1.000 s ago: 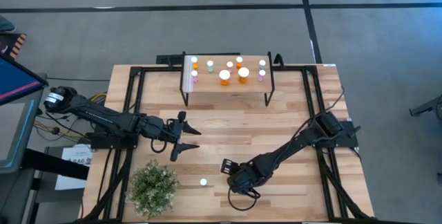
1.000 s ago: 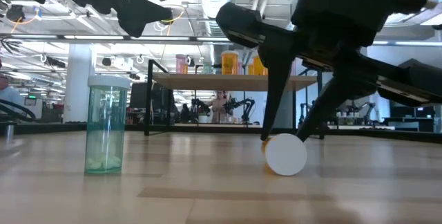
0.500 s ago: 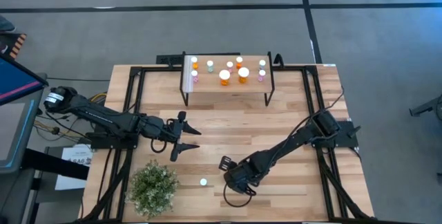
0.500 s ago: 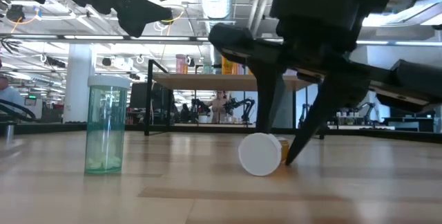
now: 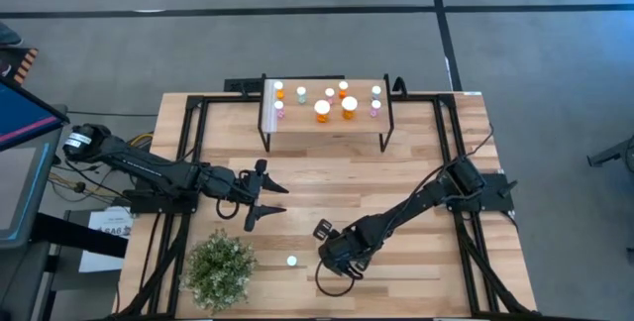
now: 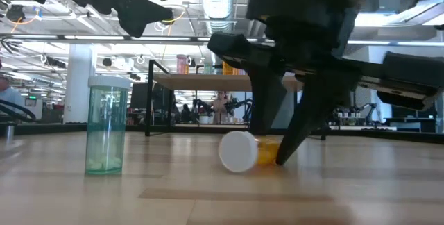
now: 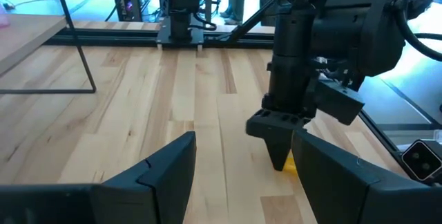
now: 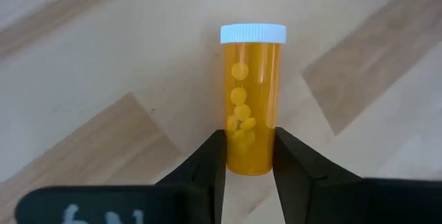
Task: Pick and place medicine bottles onto shelf by color
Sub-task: Put the light orange pill bottle on the shelf
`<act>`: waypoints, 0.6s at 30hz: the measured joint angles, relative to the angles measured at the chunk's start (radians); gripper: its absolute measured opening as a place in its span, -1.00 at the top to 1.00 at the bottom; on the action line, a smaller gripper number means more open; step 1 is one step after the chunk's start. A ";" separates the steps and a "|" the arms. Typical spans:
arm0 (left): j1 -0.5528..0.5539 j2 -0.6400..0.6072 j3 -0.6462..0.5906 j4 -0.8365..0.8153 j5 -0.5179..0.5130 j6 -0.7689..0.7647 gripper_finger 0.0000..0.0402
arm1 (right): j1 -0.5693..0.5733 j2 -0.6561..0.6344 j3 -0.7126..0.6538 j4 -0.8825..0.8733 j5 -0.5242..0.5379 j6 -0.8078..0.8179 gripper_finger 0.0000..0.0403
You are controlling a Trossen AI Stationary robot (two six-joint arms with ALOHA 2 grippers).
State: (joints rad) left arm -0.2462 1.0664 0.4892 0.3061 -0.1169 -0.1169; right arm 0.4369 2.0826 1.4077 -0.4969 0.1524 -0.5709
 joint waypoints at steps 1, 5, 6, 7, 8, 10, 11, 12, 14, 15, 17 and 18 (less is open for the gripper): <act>0.000 0.000 0.000 0.000 0.000 0.000 -0.13 | -0.003 0.001 0.006 -0.005 0.000 0.016 0.45; 0.000 0.000 0.000 0.000 0.000 0.005 -0.13 | -0.016 -0.009 0.029 -0.056 -0.001 0.082 0.45; 0.000 0.000 0.000 0.002 0.001 0.009 -0.13 | -0.021 -0.017 0.030 -0.053 -0.001 0.103 0.45; 0.000 0.000 0.000 0.004 0.001 0.016 -0.13 | -0.025 -0.027 0.031 -0.059 -0.001 0.125 0.45; 0.000 0.000 0.000 0.009 0.001 0.021 -0.13 | -0.031 -0.039 0.031 -0.073 -0.001 0.148 0.45; 0.000 0.000 0.000 0.018 0.001 0.032 -0.13 | -0.044 -0.062 0.031 -0.082 0.000 0.193 0.46; 0.000 0.000 0.000 0.024 0.001 0.036 -0.13 | -0.052 -0.078 0.027 -0.083 0.000 0.216 0.46; 0.000 0.000 -0.001 0.033 0.003 0.039 -0.13 | -0.061 -0.097 0.021 -0.088 0.000 0.239 0.46; 0.000 0.000 -0.001 0.041 0.014 0.046 -0.13 | -0.078 -0.138 0.007 -0.076 0.001 0.277 0.46; 0.000 0.000 -0.001 0.043 0.019 0.049 -0.13 | -0.087 -0.161 -0.006 -0.058 0.002 0.289 0.46; 0.000 0.000 -0.001 0.056 0.029 0.050 -0.13 | -0.102 -0.212 -0.054 -0.009 0.004 0.307 0.46; 0.000 -0.001 -0.001 0.056 0.030 0.050 -0.13 | -0.111 -0.236 -0.080 0.023 0.004 0.314 0.46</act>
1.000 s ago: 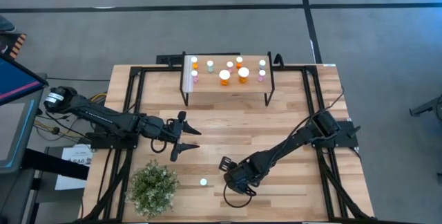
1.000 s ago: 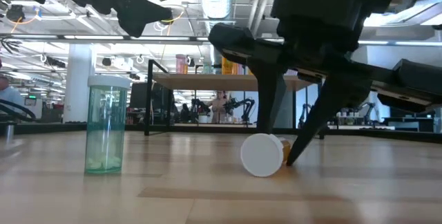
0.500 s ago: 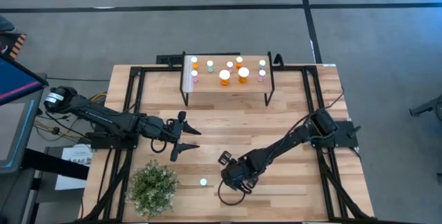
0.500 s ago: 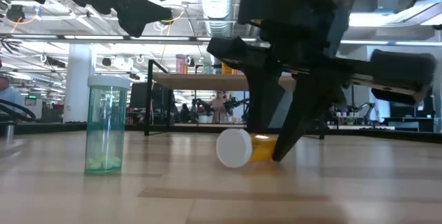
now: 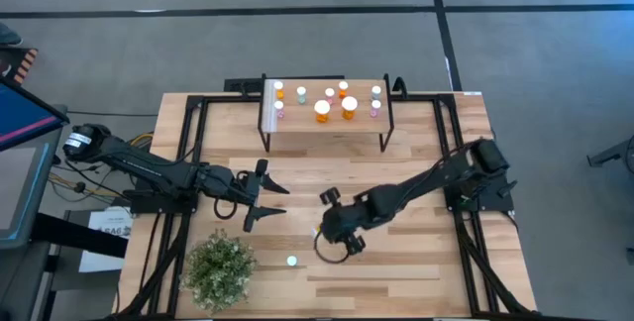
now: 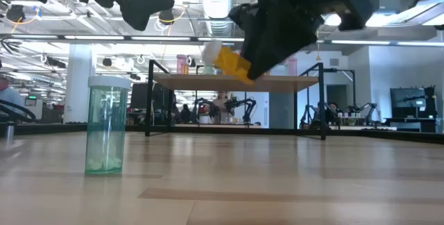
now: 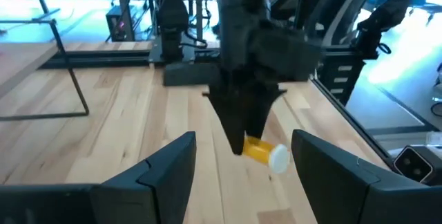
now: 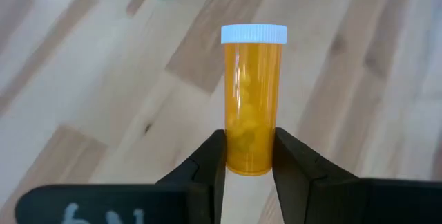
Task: Pick and place medicine bottles onto shelf by color
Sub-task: Put the light orange pill bottle on the shelf
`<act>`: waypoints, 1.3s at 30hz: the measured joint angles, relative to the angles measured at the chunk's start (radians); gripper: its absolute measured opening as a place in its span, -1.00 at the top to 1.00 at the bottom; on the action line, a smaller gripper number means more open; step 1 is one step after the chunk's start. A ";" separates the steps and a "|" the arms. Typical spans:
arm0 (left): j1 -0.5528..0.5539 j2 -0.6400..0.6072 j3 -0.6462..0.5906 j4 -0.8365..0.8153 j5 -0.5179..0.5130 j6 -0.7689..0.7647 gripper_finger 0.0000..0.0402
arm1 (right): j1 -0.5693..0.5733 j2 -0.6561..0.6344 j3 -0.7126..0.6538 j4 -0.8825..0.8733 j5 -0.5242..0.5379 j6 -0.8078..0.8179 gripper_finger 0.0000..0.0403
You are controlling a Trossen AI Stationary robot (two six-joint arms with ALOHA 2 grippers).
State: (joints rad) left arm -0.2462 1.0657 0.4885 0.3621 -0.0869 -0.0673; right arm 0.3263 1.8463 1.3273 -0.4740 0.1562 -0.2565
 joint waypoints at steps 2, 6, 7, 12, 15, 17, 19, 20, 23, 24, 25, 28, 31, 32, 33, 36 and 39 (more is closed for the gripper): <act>0.000 0.000 0.000 0.000 0.000 0.000 -0.13 | -0.016 -0.054 -0.062 0.077 0.000 0.018 0.46; 0.000 0.004 0.000 0.063 -0.001 0.035 -0.13 | -0.052 -0.151 -0.185 0.264 0.000 0.054 0.46; 0.000 0.011 0.001 0.089 -0.002 0.047 -0.13 | -0.060 -0.168 -0.211 0.317 0.000 0.065 0.46; -0.002 0.048 0.001 0.147 -0.021 0.076 -0.13 | -0.097 -0.227 -0.295 0.509 0.001 0.095 0.46; -0.002 0.076 0.000 0.171 -0.051 0.090 -0.14 | -0.108 -0.225 -0.305 0.576 0.001 0.100 0.44; -0.001 0.089 0.000 0.193 -0.061 0.101 -0.16 | -0.111 -0.222 -0.305 0.609 0.001 0.100 0.43; -0.001 0.094 0.000 0.200 -0.068 0.112 -0.20 | -0.113 -0.222 -0.305 0.622 0.001 0.101 0.43; -0.002 0.095 0.000 0.204 -0.069 0.119 -0.22 | -0.113 -0.222 -0.305 0.621 0.001 0.102 0.43; -0.002 0.095 0.000 0.209 -0.071 0.129 -0.29 | -0.113 -0.223 -0.305 0.637 0.001 0.102 0.43; -0.002 0.095 0.000 0.211 -0.075 0.131 -0.32 | -0.113 -0.223 -0.305 0.650 0.001 0.102 0.42; -0.002 0.095 0.000 0.216 -0.076 0.135 -0.34 | -0.113 -0.223 -0.305 0.667 0.001 0.102 0.42; -0.002 0.103 0.000 0.235 -0.077 0.139 -0.38 | -0.113 -0.222 -0.305 0.699 0.001 0.102 0.42; -0.007 0.102 0.000 0.249 -0.078 0.164 -0.39 | -0.115 -0.223 -0.305 0.716 0.001 0.102 0.42; -0.008 0.102 0.000 0.250 -0.078 0.172 -0.39 | -0.117 -0.222 -0.305 0.717 0.001 0.104 0.42; -0.008 0.102 0.000 0.251 -0.078 0.179 -0.39 | -0.119 -0.222 -0.305 0.720 0.001 0.109 0.42; -0.013 0.102 0.000 0.286 -0.078 0.199 -0.38 | -0.128 -0.222 -0.305 0.736 0.001 0.118 0.42; -0.017 0.118 0.001 0.311 -0.078 0.216 -0.38 | -0.139 -0.222 -0.305 0.743 0.001 0.119 0.42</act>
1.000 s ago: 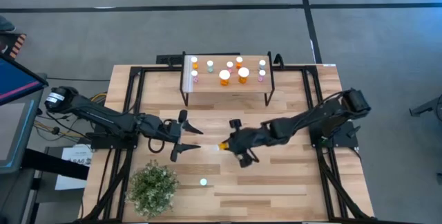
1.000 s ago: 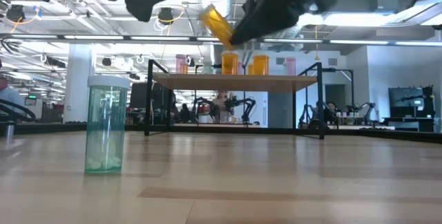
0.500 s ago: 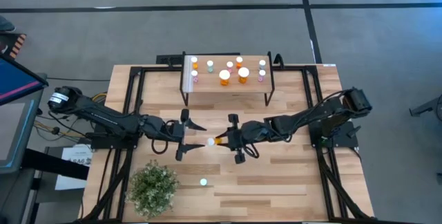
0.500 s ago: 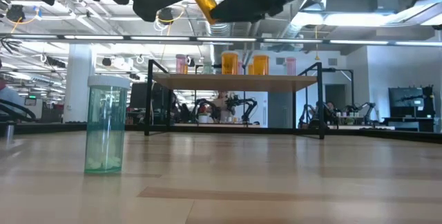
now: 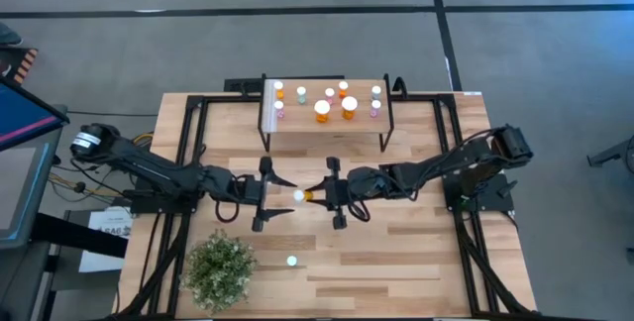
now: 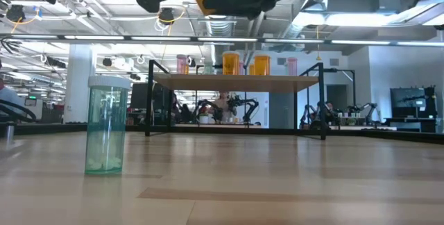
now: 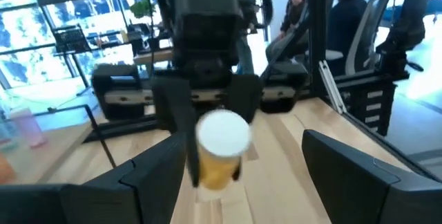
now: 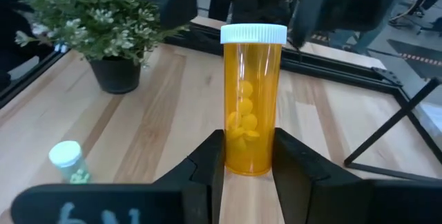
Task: Pick and place medicine bottles onto shelf by color
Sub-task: Put the light orange pill bottle on the shelf
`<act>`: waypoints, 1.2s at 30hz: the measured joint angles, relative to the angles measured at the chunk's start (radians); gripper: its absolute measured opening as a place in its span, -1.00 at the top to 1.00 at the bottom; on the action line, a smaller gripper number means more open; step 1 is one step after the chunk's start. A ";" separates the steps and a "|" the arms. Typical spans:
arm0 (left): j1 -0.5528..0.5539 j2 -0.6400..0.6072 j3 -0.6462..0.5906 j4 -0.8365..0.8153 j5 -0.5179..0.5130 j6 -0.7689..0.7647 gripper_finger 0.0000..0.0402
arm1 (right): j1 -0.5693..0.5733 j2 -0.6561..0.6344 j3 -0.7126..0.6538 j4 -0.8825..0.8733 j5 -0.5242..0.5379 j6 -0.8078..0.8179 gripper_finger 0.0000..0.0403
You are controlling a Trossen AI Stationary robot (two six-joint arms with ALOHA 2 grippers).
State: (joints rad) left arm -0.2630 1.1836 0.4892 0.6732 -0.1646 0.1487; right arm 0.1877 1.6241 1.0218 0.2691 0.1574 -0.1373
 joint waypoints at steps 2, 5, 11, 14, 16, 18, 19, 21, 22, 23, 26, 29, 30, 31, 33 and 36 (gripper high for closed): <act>0.000 0.019 0.000 0.022 0.000 0.002 -0.38 | -0.005 0.000 0.000 0.005 0.000 0.006 0.42; 0.003 0.061 0.000 0.076 -0.014 0.023 -0.38 | -0.008 0.000 0.000 0.009 0.000 0.014 0.42; 0.005 0.091 0.003 0.151 -0.027 0.049 -0.38 | -0.007 0.000 0.000 0.003 0.000 0.017 0.42; 0.005 0.091 0.005 0.150 -0.026 0.048 -0.35 | -0.007 0.000 0.000 0.003 0.000 0.017 0.42; 0.005 0.091 0.005 0.148 -0.031 0.041 -0.30 | -0.007 0.000 0.000 0.002 0.000 0.017 0.42; 0.005 0.091 0.005 0.146 -0.043 0.034 -0.23 | -0.007 0.000 0.000 0.002 0.000 0.017 0.42; 0.005 0.091 0.005 0.141 -0.047 0.032 -0.19 | -0.007 0.000 0.001 0.001 -0.001 0.017 0.42; 0.005 0.091 0.005 0.131 -0.060 0.029 -0.10 | -0.007 0.000 0.001 0.001 -0.001 0.017 0.42; 0.005 0.091 0.005 0.129 -0.068 0.027 -0.06 | -0.007 0.000 0.001 0.001 -0.001 0.017 0.42; 0.005 0.091 0.005 0.128 -0.076 0.027 -0.02 | -0.007 0.000 0.001 0.001 -0.001 0.017 0.42; 0.005 0.091 0.005 0.127 -0.083 0.027 0.08 | -0.007 0.000 0.001 0.001 -0.001 0.017 0.42; 0.005 0.091 0.005 0.126 -0.083 0.028 0.17 | -0.007 0.000 0.001 0.000 -0.001 0.016 0.42; 0.005 0.091 0.005 0.126 -0.083 0.028 0.20 | -0.007 0.000 0.001 -0.001 -0.001 0.016 0.42; 0.005 0.091 0.005 0.126 -0.083 0.028 0.22 | -0.007 0.000 0.001 -0.001 -0.001 0.016 0.42; 0.005 0.091 0.005 0.126 -0.079 0.028 0.26 | -0.007 0.000 0.001 -0.001 -0.001 0.016 0.42; 0.005 0.091 0.005 0.128 -0.060 0.035 0.32 | -0.007 0.000 0.001 -0.001 -0.001 0.016 0.42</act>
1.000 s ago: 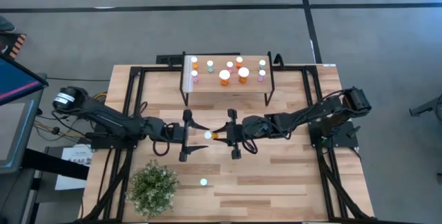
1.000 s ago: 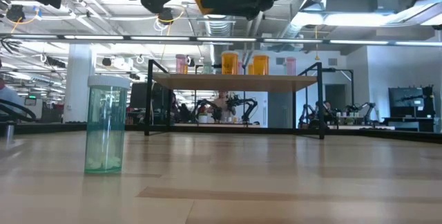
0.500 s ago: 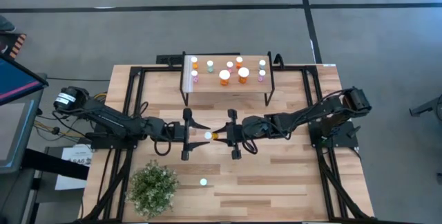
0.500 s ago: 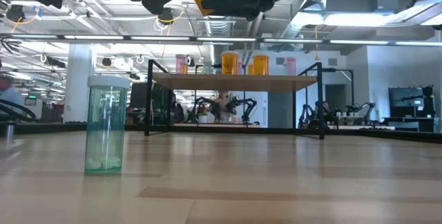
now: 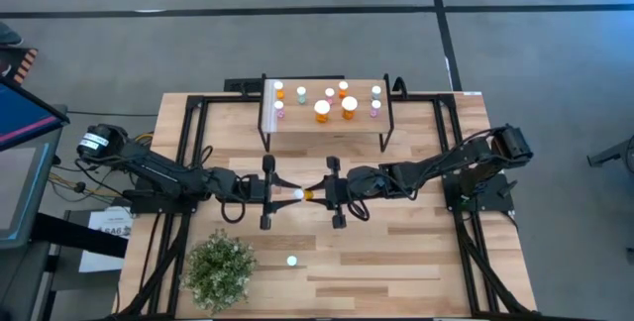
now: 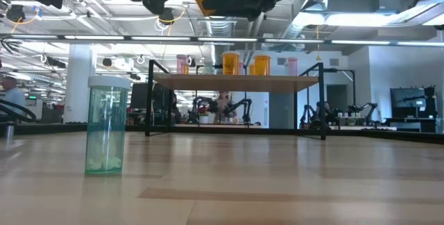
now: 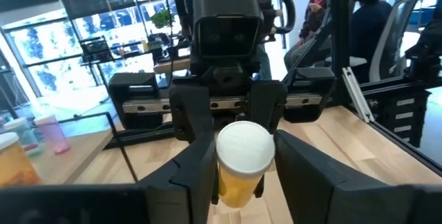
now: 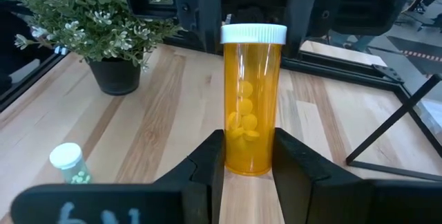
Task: Pick and place medicine bottles onto shelf by color
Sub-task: Put the light orange pill bottle on the shelf
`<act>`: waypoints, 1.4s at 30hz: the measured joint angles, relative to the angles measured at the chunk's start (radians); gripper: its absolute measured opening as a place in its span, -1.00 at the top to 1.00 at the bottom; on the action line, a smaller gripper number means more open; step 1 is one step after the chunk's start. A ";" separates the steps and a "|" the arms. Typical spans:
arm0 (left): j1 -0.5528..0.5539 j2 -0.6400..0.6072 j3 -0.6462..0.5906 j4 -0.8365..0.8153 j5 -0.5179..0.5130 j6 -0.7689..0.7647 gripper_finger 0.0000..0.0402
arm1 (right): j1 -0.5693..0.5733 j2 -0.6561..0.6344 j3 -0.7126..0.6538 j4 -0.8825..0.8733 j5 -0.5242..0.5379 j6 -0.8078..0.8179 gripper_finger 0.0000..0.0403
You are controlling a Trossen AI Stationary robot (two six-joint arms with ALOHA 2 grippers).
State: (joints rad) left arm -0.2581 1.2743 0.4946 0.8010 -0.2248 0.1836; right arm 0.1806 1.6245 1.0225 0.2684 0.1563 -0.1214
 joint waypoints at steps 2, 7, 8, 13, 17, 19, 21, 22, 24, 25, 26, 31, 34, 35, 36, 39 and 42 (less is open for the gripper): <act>0.000 0.000 0.000 0.002 0.010 0.004 0.36 | 0.000 0.000 0.000 0.000 -0.001 -0.002 0.42; 0.000 0.000 0.000 0.003 0.019 0.004 0.43 | 0.001 0.000 0.000 0.000 -0.001 -0.002 0.42; 0.000 0.000 0.000 0.003 0.019 0.004 0.44 | 0.000 0.000 0.000 0.000 -0.001 -0.002 0.42; 0.000 0.000 0.000 0.004 0.019 -0.003 0.47 | 0.001 0.000 0.000 0.002 -0.001 0.039 0.37; 0.000 0.000 0.010 -0.011 0.009 -0.003 0.47 | 0.000 0.000 0.000 0.003 0.000 0.043 0.21; 0.000 -0.001 0.035 -0.058 0.006 -0.009 0.47 | 0.000 0.000 0.000 0.001 0.001 0.043 0.09; 0.000 -0.001 0.070 -0.131 0.004 -0.011 0.47 | 0.000 0.000 0.000 -0.003 0.021 0.043 -0.04; 0.000 -0.001 0.089 -0.171 0.000 -0.012 0.47 | 0.000 0.000 0.000 -0.008 0.033 0.043 -0.11; 0.000 -0.001 0.132 -0.252 -0.022 -0.013 0.47 | 0.000 -0.013 0.000 -0.048 0.052 0.042 -0.22; 0.000 -0.001 0.152 -0.289 -0.031 -0.013 0.47 | 0.000 -0.025 0.000 -0.075 0.054 0.042 -0.26; 0.000 -0.001 0.170 -0.321 -0.039 -0.012 0.47 | 0.000 -0.036 0.001 -0.091 0.058 0.043 -0.29; 0.019 -0.006 0.262 -0.489 -0.076 -0.009 0.47 | 0.002 -0.119 0.001 -0.301 0.115 0.093 -0.31; 0.057 -0.014 0.313 -0.571 -0.082 -0.025 0.47 | 0.002 -0.178 0.001 -0.404 0.156 0.137 -0.31; 0.072 -0.020 0.326 -0.604 -0.086 -0.034 0.47 | 0.002 -0.194 0.001 -0.429 0.162 0.153 -0.31; 0.091 -0.025 0.341 -0.636 -0.088 -0.045 0.47 | 0.002 -0.209 0.001 -0.444 0.163 0.167 -0.31; 0.165 -0.026 0.383 -0.723 -0.093 -0.090 0.47 | 0.005 -0.247 0.001 -0.466 0.164 0.200 -0.31; 0.245 -0.026 0.424 -0.823 -0.070 -0.122 0.47 | 0.020 -0.269 0.001 -0.462 0.164 0.204 -0.31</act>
State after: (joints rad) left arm -0.0129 1.2484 0.9189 -0.0223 -0.2944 0.0619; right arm 0.2009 1.3559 1.0237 -0.1932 0.3202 0.0822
